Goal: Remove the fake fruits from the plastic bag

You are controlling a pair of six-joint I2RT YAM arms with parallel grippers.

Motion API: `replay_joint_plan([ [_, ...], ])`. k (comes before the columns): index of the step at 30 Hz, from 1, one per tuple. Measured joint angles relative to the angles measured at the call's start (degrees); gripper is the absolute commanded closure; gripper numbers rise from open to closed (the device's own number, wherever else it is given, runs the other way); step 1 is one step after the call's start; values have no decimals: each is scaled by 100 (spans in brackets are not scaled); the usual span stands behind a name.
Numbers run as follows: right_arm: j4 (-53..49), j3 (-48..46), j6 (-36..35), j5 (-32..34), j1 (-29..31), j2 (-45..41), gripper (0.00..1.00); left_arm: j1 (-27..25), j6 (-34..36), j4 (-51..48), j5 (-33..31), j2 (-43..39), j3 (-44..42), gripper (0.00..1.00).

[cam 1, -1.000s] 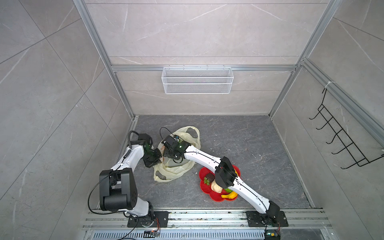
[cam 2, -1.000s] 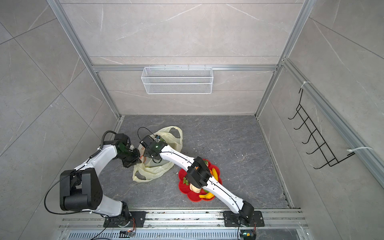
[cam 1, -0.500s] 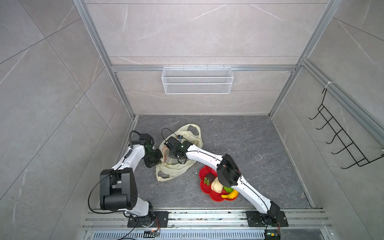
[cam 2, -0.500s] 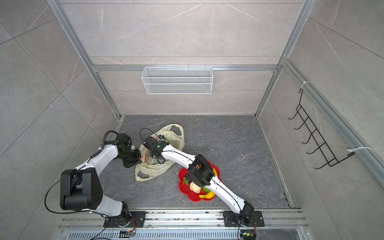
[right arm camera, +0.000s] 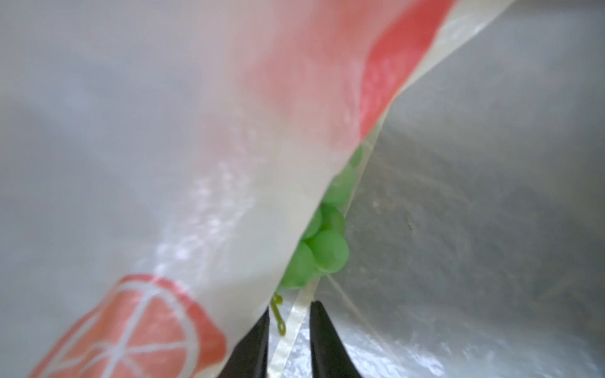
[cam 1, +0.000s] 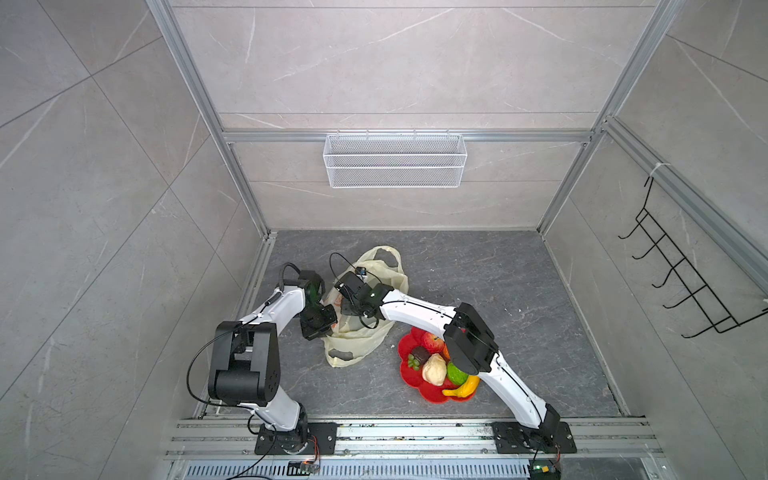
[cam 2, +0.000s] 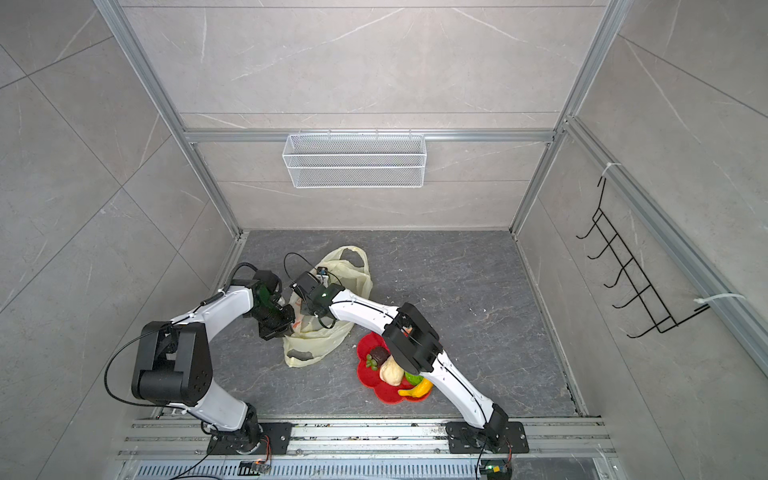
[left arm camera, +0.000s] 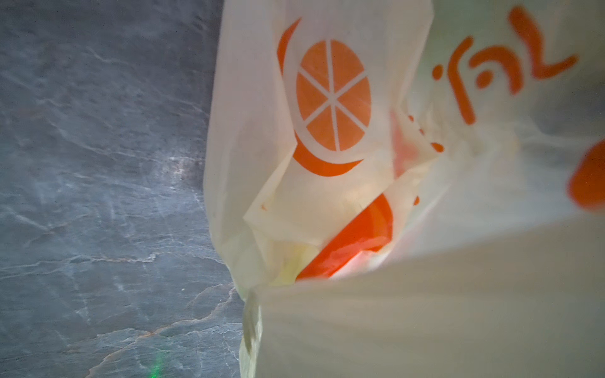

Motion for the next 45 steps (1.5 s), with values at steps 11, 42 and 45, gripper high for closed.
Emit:
replay_joint_plan([
  [11, 354, -28, -234, -201, -11, -50, 75, 31, 0, -2, 0, 0, 2, 97],
  [42, -225, 876, -337, -175, 37, 492, 81, 33, 0, -4, 0, 0, 2, 97],
  [45, -223, 911, -348, -177, 57, 579, 78, 33, -2, -4, -2, 0, 2, 97],
])
